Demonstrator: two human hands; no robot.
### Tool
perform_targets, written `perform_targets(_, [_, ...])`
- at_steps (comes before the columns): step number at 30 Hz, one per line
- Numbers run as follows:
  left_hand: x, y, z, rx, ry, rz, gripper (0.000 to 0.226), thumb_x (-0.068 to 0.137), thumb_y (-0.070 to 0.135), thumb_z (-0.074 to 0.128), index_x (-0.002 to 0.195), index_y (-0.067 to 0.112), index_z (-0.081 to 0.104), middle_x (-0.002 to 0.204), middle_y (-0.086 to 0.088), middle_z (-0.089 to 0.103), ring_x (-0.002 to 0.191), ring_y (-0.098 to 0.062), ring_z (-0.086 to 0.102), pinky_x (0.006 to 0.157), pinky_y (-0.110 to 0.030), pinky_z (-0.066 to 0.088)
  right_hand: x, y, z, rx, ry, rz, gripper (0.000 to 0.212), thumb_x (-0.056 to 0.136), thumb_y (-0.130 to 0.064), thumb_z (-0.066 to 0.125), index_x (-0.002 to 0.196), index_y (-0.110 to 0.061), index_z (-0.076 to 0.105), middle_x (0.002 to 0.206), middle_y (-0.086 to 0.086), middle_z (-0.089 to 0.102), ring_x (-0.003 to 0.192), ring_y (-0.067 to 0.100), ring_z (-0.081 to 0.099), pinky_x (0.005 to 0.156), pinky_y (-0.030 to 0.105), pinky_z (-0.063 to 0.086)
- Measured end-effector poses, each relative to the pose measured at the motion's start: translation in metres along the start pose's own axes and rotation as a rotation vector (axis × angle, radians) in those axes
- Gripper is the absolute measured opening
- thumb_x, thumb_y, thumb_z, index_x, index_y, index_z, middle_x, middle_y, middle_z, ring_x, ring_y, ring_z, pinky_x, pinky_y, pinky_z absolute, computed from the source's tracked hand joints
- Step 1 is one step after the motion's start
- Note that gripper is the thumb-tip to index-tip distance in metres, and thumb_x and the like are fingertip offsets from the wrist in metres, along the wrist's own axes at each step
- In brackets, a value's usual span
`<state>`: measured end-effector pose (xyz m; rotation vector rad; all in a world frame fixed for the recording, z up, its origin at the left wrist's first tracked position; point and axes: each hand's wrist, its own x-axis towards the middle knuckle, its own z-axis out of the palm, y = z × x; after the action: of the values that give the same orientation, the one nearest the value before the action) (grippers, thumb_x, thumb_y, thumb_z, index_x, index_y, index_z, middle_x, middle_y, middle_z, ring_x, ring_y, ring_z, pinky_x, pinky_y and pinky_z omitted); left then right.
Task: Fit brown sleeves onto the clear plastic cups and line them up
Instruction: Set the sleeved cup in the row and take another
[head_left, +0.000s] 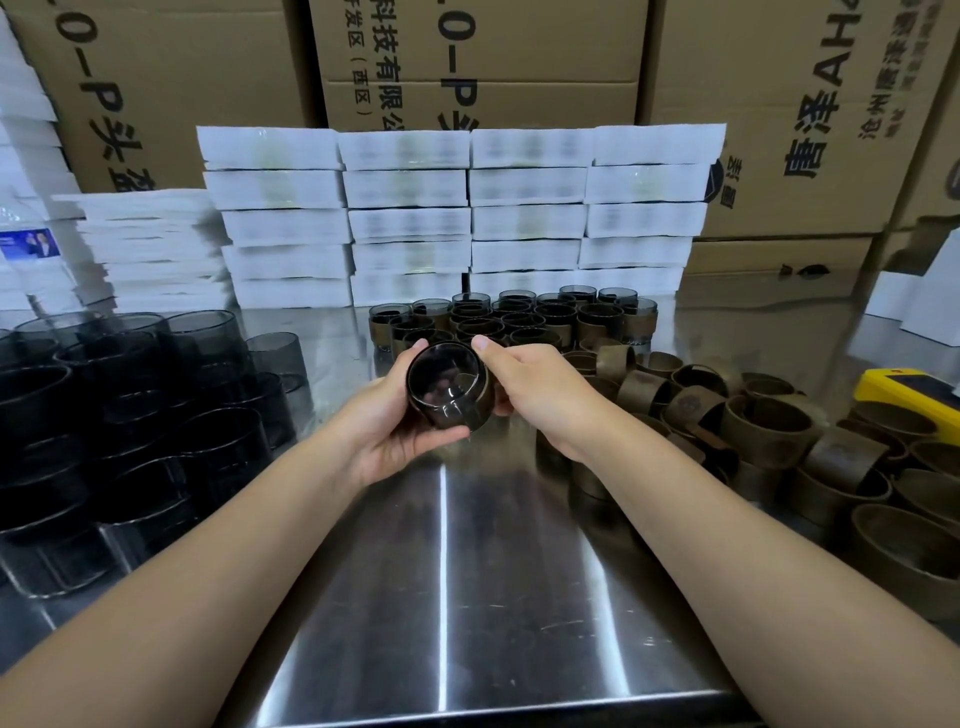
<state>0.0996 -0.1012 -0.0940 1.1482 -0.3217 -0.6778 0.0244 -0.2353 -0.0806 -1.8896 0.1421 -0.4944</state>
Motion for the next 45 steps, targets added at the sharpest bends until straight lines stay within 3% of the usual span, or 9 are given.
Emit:
perform_targets(3, [0.001,-0.001,0.001,0.042,0.021,0.068,0.045,0.093,0.046,0.054,0.067,0.019,0.078,0.079,-0.008,0.075,0.069,-0.022,0.074,0.046,-0.030,0.057,-0.001,-0.001,0.001,0.025,0.022,0.022,0.045,0.096,-0.043,0.047,0.072,-0.007,0.058,0.066,0.005,0.052,0.051,0.006,0.048,0.056,0.016,0.044])
perform_targets(8, [0.003,-0.004,0.003,0.281,0.142,0.358,0.023,0.089,0.037,0.065,0.074,0.026,0.079,0.082,-0.003,0.076,0.073,-0.015,0.073,0.061,-0.034,0.060,0.002,-0.003,0.000,-0.055,0.204,0.052,0.051,0.097,-0.046,0.042,0.103,0.000,0.063,0.098,0.014,0.069,0.086,0.022,0.063,0.090,0.044,0.049])
perform_targets(10, [0.007,-0.008,0.000,0.429,0.201,0.472,0.004,0.081,0.030,0.075,0.078,0.028,0.076,0.076,0.004,0.073,0.070,-0.007,0.067,0.061,-0.024,0.057,0.003,-0.005,-0.004,0.003,0.265,0.061,0.045,0.098,-0.043,0.040,0.098,-0.004,0.064,0.096,0.009,0.066,0.086,0.018,0.062,0.089,0.042,0.051])
perform_targets(14, [0.013,-0.014,-0.008,0.815,0.244,0.599,0.032,0.070,0.033,0.084,0.097,0.037,0.065,0.070,0.012,0.059,0.060,0.004,0.054,0.061,-0.011,0.045,0.003,-0.009,-0.010,0.106,0.320,0.044,0.027,0.100,-0.040,0.039,0.088,-0.029,0.061,0.087,-0.009,0.062,0.074,0.005,0.058,0.071,0.026,0.049])
perform_targets(20, [0.011,-0.014,-0.014,1.185,0.183,0.759,0.066,0.067,0.027,0.087,0.126,0.030,0.059,0.091,0.007,0.050,0.083,-0.001,0.051,0.073,-0.003,0.037,0.001,-0.010,-0.008,0.121,0.337,0.033,0.028,0.100,-0.037,0.039,0.085,-0.028,0.061,0.080,-0.008,0.060,0.070,0.006,0.056,0.071,0.029,0.048])
perform_targets(25, [0.010,-0.012,-0.013,1.207,0.154,0.731,0.074,0.069,0.023,0.086,0.133,0.030,0.052,0.098,0.013,0.037,0.089,0.003,0.048,0.080,0.002,0.033,0.001,-0.009,-0.007,0.109,0.343,0.020,0.028,0.100,-0.037,0.040,0.082,-0.030,0.061,0.084,-0.010,0.060,0.070,0.005,0.056,0.075,0.030,0.048])
perform_targets(34, [0.004,-0.009,-0.013,1.281,0.100,0.617,0.086,0.059,0.031,0.058,0.143,0.033,0.037,0.115,0.007,0.028,0.114,-0.008,0.025,0.100,-0.018,0.021,0.000,-0.009,-0.006,0.083,0.354,0.022,0.029,0.100,-0.034,0.040,0.081,-0.029,0.061,0.080,-0.009,0.059,0.068,0.006,0.055,0.074,0.033,0.047])
perform_targets(39, [0.006,-0.007,-0.016,1.211,0.204,0.585,0.081,0.072,0.012,0.072,0.143,0.031,0.038,0.119,0.004,0.023,0.118,-0.010,0.023,0.100,-0.018,0.020,0.000,-0.010,-0.005,0.095,0.351,0.025,0.030,0.100,-0.033,0.041,0.080,-0.028,0.061,0.076,-0.008,0.058,0.066,0.007,0.054,0.071,0.031,0.045])
perform_targets(45, [0.013,-0.007,-0.022,1.193,0.367,0.353,0.093,0.073,0.024,0.083,0.146,0.019,0.026,0.132,-0.006,0.026,0.125,-0.025,0.037,0.111,-0.036,0.032,-0.002,-0.010,-0.003,0.096,0.334,0.028,0.028,0.100,-0.032,0.041,0.081,-0.028,0.061,0.078,-0.009,0.058,0.067,0.007,0.054,0.071,0.031,0.045])
